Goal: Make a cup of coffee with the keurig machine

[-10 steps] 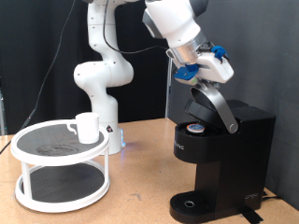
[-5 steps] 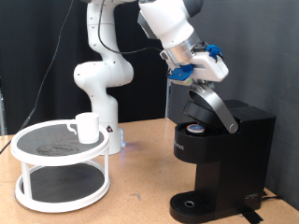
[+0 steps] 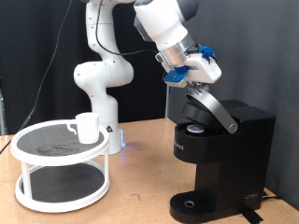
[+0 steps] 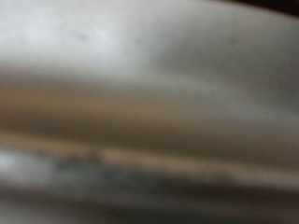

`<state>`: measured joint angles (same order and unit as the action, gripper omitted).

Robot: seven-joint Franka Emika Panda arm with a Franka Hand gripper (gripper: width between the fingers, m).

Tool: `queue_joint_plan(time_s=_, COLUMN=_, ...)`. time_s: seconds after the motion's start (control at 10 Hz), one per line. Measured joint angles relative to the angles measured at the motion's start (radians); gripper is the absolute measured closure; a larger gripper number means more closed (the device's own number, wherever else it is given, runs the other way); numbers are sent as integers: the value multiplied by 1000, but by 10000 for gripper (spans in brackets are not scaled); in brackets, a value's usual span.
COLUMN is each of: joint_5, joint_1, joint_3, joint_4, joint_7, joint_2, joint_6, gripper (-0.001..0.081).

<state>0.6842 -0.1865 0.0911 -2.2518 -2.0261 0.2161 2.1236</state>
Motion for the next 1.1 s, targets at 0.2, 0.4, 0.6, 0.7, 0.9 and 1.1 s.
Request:
queue_joint_plan(time_s=0.2, joint_5=-23, joint_1=1, joint_3=0, joint_4=-17, joint_7=0, joint_2=3, joint_6=22, gripper=806)
queue_joint_plan(time_s=0.4, joint_5=-51, joint_1=9, joint_3=3, joint_4=-45, joint_7=0, joint_2=2, joint_6=50, gripper=806)
queue_joint_plan(time_s=0.6, joint_5=-55, joint_1=15, joint_3=7, joint_4=-69, joint_7=11, joint_2=0, joint_6=71, gripper=806)
queue_joint_plan(time_s=0.7, joint_5=-55, joint_1=16, joint_3=7, joint_4=-77, joint_7=18, joint_2=0, joint_6=83, gripper=806)
queue_joint_plan(time_s=0.9, joint_5=-55, joint_1=17, joint_3=11, joint_4=-93, joint_7=34, joint_2=0, joint_6=100, gripper=806)
queue_joint_plan(time_s=1.1, joint_5=-47, joint_1=16, joint_3=13, joint_4=-113, joint_7=56, joint_2=-1, joint_6=131, gripper=806)
